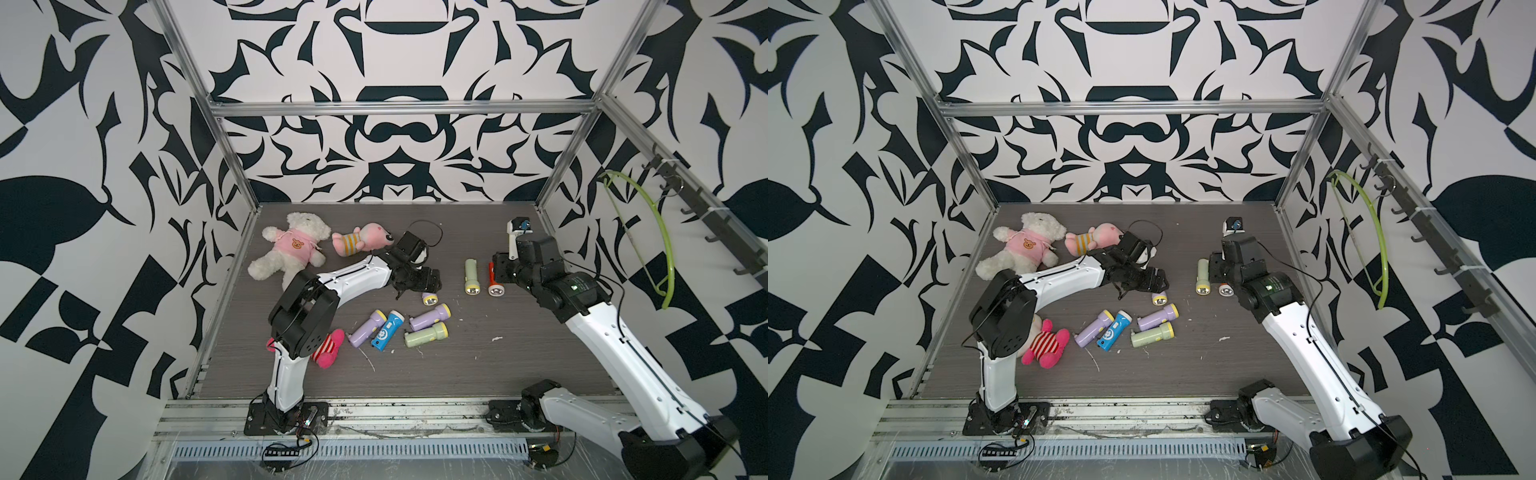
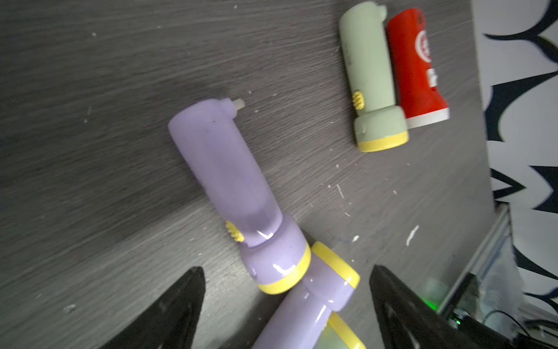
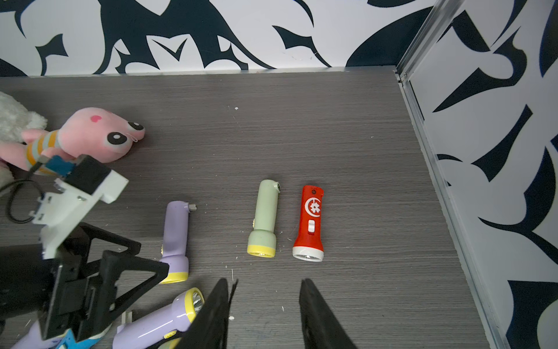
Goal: Close the plug at the bottom of the flashlight
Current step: Pick up the flashlight from the center of the board.
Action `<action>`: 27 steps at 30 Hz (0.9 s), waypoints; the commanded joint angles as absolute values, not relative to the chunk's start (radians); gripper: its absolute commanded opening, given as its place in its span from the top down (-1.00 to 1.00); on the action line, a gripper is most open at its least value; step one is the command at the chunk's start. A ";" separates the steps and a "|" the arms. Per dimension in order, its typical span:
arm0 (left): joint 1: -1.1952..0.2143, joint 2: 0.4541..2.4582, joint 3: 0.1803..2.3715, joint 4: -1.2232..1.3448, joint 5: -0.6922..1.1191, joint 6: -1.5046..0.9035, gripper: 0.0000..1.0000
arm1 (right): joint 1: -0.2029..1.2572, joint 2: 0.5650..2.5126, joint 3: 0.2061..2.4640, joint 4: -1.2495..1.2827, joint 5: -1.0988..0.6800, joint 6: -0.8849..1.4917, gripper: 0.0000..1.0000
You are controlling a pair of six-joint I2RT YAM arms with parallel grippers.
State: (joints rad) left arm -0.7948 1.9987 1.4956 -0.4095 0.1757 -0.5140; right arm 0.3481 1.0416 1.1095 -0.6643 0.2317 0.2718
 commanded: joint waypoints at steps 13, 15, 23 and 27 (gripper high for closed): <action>-0.824 2.175 1.728 -0.607 -0.036 -0.503 -0.79 | 0.341 1.046 1.117 -0.656 0.247 0.285 0.18; -0.825 2.193 1.749 -0.619 -0.039 -0.503 -0.78 | 0.341 1.046 1.117 -0.658 0.248 0.286 0.18; -0.828 2.255 1.814 -0.641 -0.049 -0.499 -0.72 | 0.341 1.046 1.111 -0.661 0.251 0.295 0.17; -0.830 2.283 1.836 -0.650 -0.059 -0.496 -0.72 | 0.341 1.058 1.114 -0.658 0.249 0.296 0.16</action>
State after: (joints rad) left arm -0.8253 2.2520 1.8038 -0.6163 -0.0452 -0.5041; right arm 0.3435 1.0492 1.1080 -0.6716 0.2325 0.2859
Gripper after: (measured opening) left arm 0.860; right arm 0.419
